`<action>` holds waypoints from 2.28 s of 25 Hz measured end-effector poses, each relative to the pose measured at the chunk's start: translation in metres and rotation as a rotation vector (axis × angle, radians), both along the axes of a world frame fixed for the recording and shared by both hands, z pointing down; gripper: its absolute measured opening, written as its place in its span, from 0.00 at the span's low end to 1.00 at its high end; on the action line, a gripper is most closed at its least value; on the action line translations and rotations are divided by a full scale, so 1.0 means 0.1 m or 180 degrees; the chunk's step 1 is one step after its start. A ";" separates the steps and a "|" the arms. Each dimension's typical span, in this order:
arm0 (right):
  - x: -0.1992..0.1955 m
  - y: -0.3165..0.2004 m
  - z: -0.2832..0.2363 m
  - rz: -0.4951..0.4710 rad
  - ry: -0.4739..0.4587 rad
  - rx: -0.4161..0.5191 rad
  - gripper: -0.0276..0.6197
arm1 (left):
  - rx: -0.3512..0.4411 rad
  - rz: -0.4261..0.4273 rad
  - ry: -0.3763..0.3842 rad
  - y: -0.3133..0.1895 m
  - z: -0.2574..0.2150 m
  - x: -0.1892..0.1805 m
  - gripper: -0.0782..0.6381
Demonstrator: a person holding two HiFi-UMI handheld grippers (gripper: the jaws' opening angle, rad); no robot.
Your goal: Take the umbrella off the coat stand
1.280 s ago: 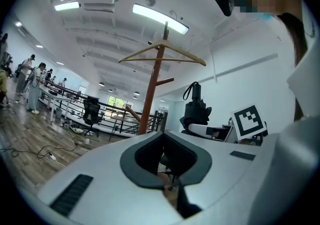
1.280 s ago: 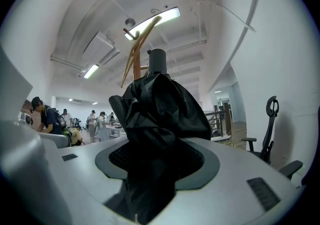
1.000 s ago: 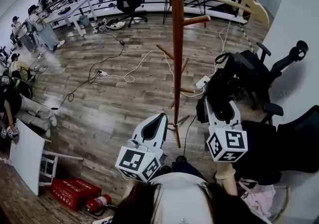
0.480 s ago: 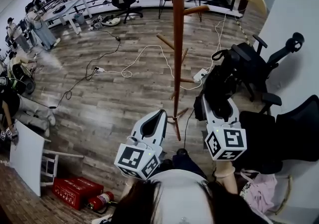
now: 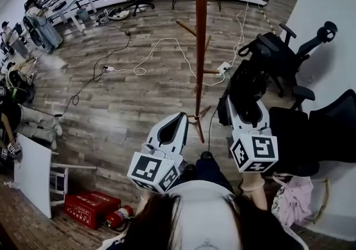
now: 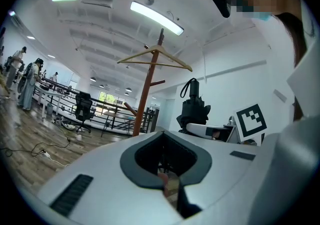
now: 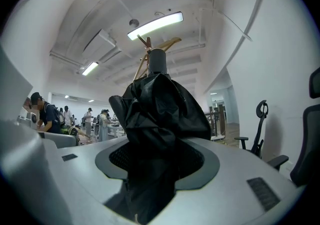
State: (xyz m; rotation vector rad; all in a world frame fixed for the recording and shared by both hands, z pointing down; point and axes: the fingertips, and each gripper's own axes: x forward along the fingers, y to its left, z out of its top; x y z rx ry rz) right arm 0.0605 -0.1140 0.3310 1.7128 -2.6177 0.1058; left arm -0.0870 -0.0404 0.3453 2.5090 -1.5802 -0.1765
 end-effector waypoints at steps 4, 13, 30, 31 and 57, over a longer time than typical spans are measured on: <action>-0.06 0.10 0.04 0.0039 0.0022 -0.0010 0.42 | -0.0004 0.0057 0.0006 0.06 0.03 -0.05 0.12; -0.11 0.22 0.03 0.0059 0.0050 0.0012 0.42 | 0.0013 0.0124 0.0040 0.13 0.04 -0.05 0.12; 0.09 0.15 -0.01 -0.0172 0.0048 0.0001 0.42 | 0.0044 0.0065 0.0046 -0.02 -0.03 0.33 0.12; 0.10 0.15 -0.01 -0.0195 0.0052 -0.0002 0.42 | 0.0043 0.0048 0.0053 -0.02 -0.04 0.36 0.12; 0.51 0.30 0.03 -0.0593 0.0032 -0.0070 0.42 | -0.0027 -0.0276 0.0067 0.20 0.00 0.89 0.12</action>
